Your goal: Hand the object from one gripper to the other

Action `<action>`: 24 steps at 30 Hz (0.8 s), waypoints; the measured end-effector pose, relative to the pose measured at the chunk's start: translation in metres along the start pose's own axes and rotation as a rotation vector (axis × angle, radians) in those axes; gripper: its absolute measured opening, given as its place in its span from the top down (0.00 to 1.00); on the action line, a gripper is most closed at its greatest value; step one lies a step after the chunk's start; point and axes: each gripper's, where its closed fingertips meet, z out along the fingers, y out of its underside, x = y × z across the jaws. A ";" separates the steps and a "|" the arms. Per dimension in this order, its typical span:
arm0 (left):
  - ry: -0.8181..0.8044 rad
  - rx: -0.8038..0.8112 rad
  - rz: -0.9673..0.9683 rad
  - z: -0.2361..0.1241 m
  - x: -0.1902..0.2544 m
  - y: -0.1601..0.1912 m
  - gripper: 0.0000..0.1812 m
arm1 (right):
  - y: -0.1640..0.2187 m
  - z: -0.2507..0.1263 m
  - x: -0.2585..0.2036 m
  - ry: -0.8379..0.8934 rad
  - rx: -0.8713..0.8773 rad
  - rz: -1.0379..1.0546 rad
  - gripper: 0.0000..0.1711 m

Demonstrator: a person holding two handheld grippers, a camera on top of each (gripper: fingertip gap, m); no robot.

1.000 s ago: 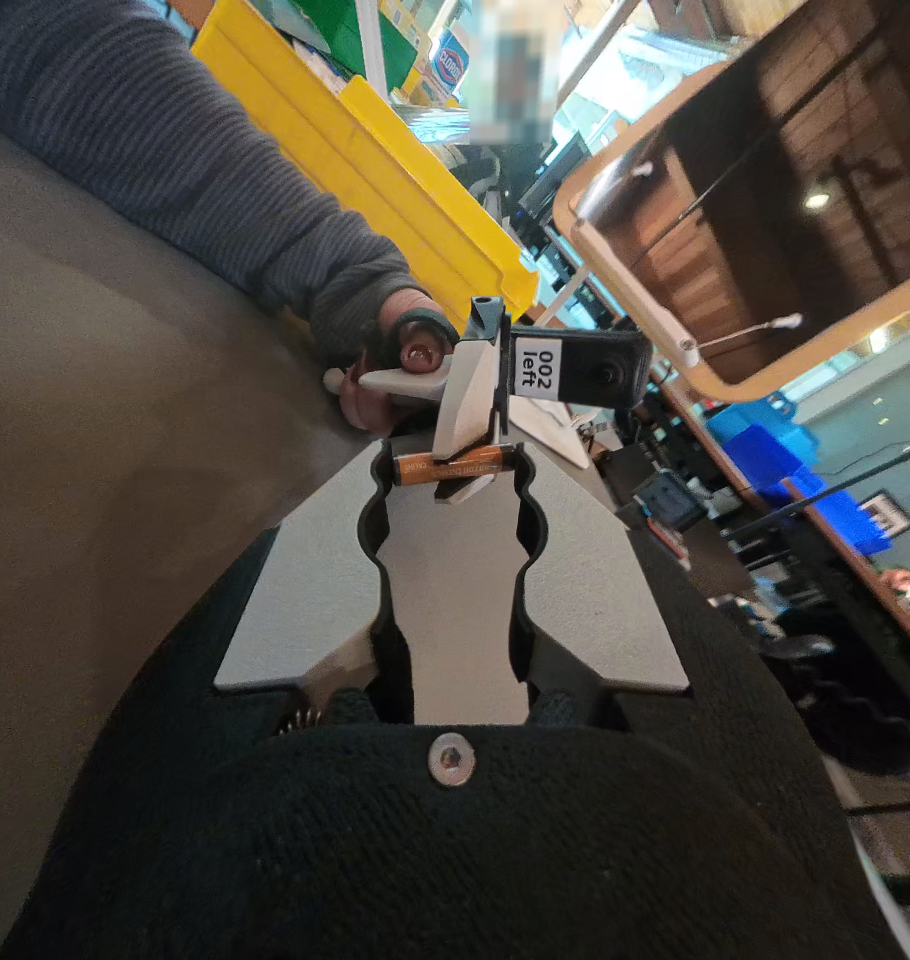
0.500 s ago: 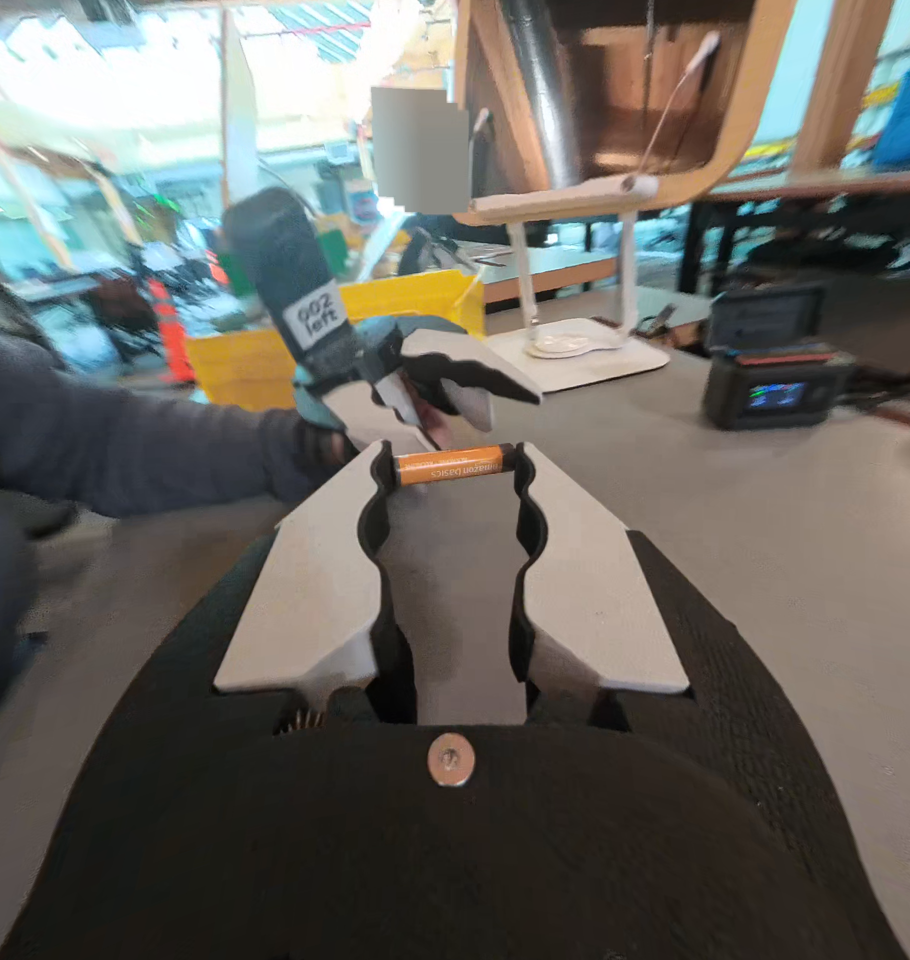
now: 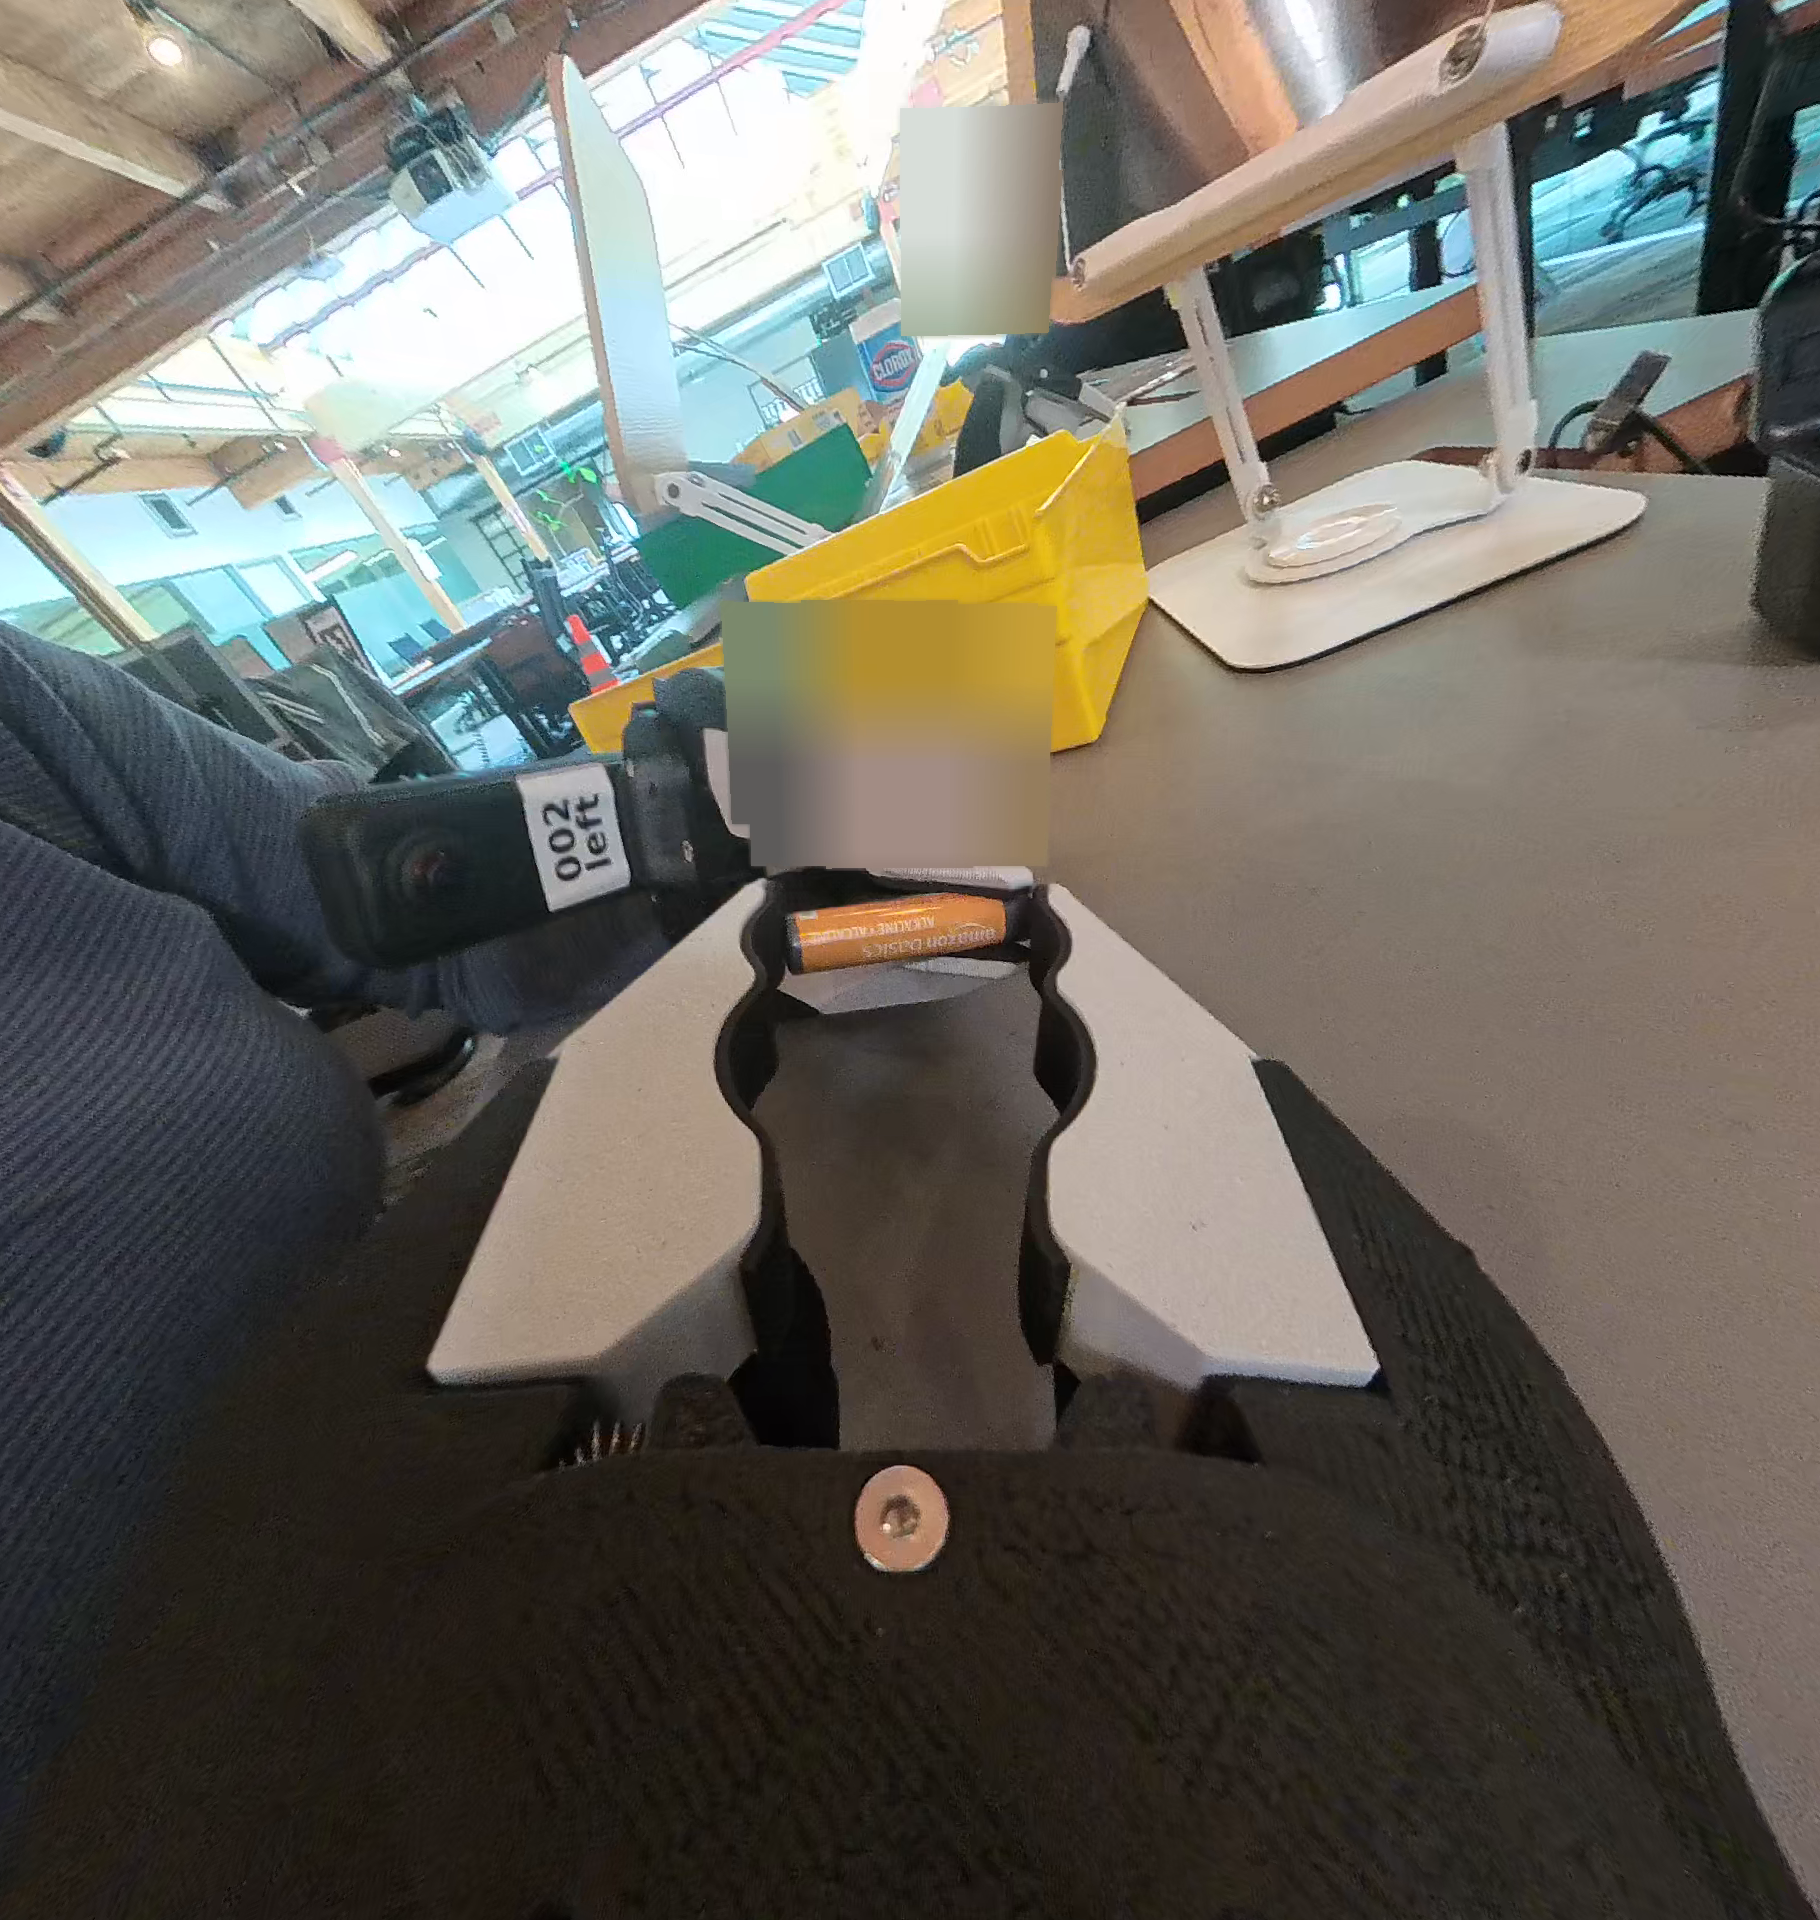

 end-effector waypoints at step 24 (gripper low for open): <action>0.999 0.120 -1.544 -0.021 0.031 -0.017 0.96 | 0.010 0.005 0.007 0.429 -0.150 -1.235 0.58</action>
